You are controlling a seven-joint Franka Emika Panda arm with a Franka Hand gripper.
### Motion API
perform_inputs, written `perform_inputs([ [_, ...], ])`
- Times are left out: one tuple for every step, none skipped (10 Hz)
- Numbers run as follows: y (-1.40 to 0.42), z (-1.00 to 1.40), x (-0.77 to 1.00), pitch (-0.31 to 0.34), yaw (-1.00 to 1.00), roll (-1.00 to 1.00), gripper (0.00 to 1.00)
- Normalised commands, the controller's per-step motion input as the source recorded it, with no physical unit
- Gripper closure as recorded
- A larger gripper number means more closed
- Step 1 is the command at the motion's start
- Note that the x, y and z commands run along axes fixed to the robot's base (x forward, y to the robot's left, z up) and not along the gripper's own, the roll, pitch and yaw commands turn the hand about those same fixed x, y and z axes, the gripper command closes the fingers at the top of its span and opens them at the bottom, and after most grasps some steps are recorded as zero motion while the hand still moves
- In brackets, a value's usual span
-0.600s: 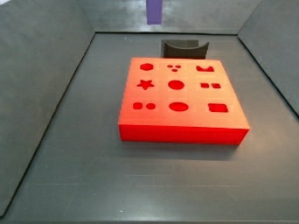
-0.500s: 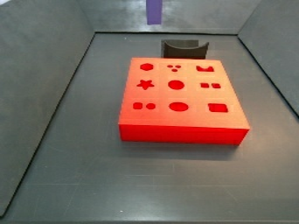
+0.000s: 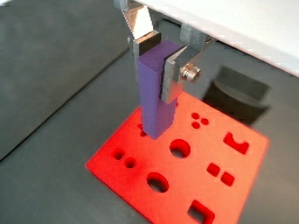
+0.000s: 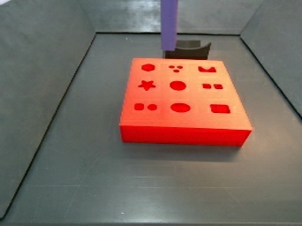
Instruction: Insert the rectangle object.
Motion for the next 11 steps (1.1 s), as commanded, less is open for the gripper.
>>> perform_inputs([
  [0.02, -0.11, 0.17, -0.077, -0.93, -0.09, 1.00],
  [0.00, -0.25, 0.30, 0.000, -0.84, 0.00, 1.00],
  [0.00, -0.44, 0.24, 0.000, -0.87, 0.02, 1.00],
  [0.00, -0.49, 0.17, 0.000, -0.85, 0.10, 1.00],
  [-0.03, -0.50, 0.21, 0.051, -0.69, 0.19, 1.00],
  [-0.06, -0.34, 0.13, 0.099, -0.65, 0.22, 1.00],
  [-0.10, -0.23, 0.11, 0.051, -0.72, 0.18, 1.00],
  [-0.31, -0.07, 0.23, 0.019, -0.64, 0.07, 1.00],
  [-0.25, -0.10, 0.28, 0.000, -0.67, 0.02, 1.00],
  [-0.19, -0.18, 0.27, 0.000, -0.75, 0.03, 1.00],
  [-0.14, -0.26, 0.13, 0.000, -0.88, 0.05, 1.00],
])
